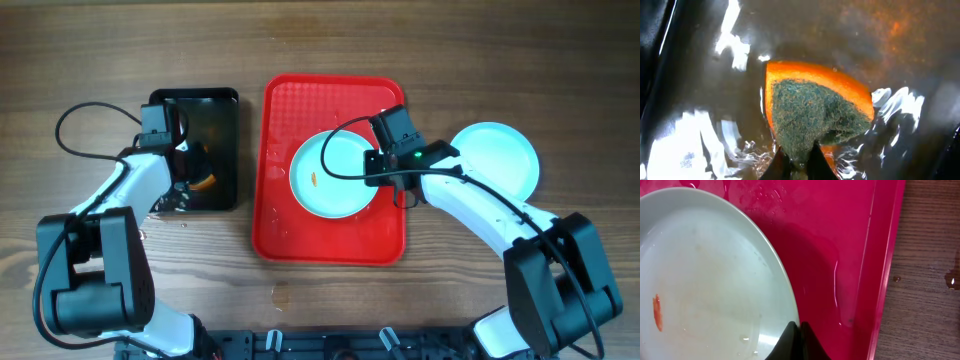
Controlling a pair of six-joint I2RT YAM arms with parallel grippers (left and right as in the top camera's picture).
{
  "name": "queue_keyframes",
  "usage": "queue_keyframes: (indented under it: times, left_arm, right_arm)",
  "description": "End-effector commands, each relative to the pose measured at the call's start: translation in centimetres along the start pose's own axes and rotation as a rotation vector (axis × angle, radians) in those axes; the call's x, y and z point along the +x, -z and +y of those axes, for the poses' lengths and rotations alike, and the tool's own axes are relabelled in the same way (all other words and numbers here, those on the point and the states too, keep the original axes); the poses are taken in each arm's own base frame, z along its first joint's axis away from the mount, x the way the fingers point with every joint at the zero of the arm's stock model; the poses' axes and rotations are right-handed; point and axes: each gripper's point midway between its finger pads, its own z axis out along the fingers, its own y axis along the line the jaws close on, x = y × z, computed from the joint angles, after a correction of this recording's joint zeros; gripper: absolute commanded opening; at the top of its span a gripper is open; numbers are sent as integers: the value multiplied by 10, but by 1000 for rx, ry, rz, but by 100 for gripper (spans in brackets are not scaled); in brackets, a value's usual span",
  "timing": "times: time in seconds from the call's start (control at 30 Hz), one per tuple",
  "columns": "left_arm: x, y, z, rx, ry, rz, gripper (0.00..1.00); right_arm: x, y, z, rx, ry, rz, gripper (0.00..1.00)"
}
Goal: Clean dirty plates on tray and stack at the side
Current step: 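Grasp the sponge in the black tray with the left gripper, then scrub the held plate with the sponge in the left gripper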
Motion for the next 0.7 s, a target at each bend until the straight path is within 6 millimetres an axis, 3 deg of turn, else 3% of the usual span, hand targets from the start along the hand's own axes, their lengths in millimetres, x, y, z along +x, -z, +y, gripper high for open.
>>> queue_keyframes:
  times: [0.0, 0.33, 0.47, 0.67]
  left_arm:
    - [15, 1, 5, -24, -9, 60, 4]
    - [-18, 74, -14, 41, -9, 13, 4]
    - [-15, 98, -47, 217, -25, 19, 4]
    - [4, 122, -116, 457, -55, 62, 4]
  right_arm:
    - [-9, 9, 5, -24, -13, -27, 4]
    - [-8, 9, 7, -36, -1, -22, 4]
    - [-9, 9, 7, -37, -1, -23, 4]
    - [-10, 8, 7, -36, -3, -28, 4]
